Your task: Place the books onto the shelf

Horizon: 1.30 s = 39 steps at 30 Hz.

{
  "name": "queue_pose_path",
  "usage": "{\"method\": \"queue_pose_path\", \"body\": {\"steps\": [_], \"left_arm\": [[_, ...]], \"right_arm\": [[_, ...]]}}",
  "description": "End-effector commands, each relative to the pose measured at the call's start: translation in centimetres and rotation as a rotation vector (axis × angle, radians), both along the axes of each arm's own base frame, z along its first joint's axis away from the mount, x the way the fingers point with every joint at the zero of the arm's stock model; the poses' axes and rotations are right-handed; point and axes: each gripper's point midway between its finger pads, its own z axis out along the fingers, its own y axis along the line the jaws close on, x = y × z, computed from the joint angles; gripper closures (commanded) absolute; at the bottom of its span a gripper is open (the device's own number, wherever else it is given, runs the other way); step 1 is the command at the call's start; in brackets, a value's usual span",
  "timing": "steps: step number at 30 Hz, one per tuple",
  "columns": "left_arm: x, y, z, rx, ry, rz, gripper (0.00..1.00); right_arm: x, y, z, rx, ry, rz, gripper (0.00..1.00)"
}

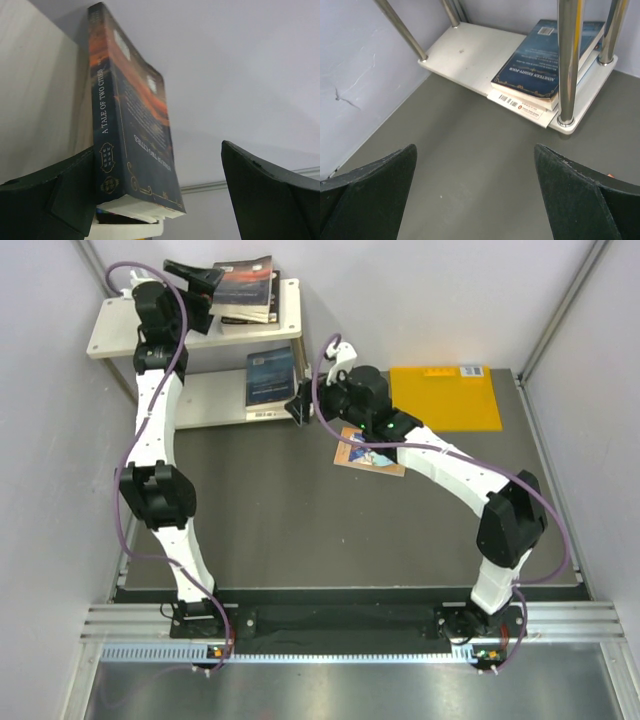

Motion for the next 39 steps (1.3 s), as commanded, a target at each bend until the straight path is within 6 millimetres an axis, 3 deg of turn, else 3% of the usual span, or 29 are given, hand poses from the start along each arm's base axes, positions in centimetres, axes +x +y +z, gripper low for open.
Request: {"method": "queue_pose_path", "body": {"steps": [1, 7, 19, 23, 34, 39], "left_arm": [[0.1, -0.7, 0.2, 0.064, -0.031, -0.055, 0.01], [0.3, -0.7, -1.1, 0.129, -0.006, -0.057, 0.01], [-2.0, -1.0, 1.9, 0.251, -0.087, -0.066, 0.01], [-2.5, -0.9, 1.4, 0.359, -0.068, -0.028, 0.01], [-3.2, -0.7, 0.7, 0.458, -0.048, -0.01, 0.01], [-3.5, 0.0, 1.5, 0.486, -0.078, 0.037, 0.01]], "right_arm": [[-1.3, -0.7, 4.9, 0.095, -0.082, 0.023, 0.0], [-1.8, -0.8, 3.9, 0.092, -0.06, 0.036, 0.0], [-2.3, -0.3, 2.7, 0.113, -0.023, 0.061, 0.0], [-2.4, -0.3, 2.3, 0.117, -0.012, 0.063, 0.0], [-2.8, -0.2, 0.8, 0.11, 0.02, 0.075, 0.0], [-3.1, -0.5, -2.3, 0.08, 0.077, 0.065, 0.0]]}}
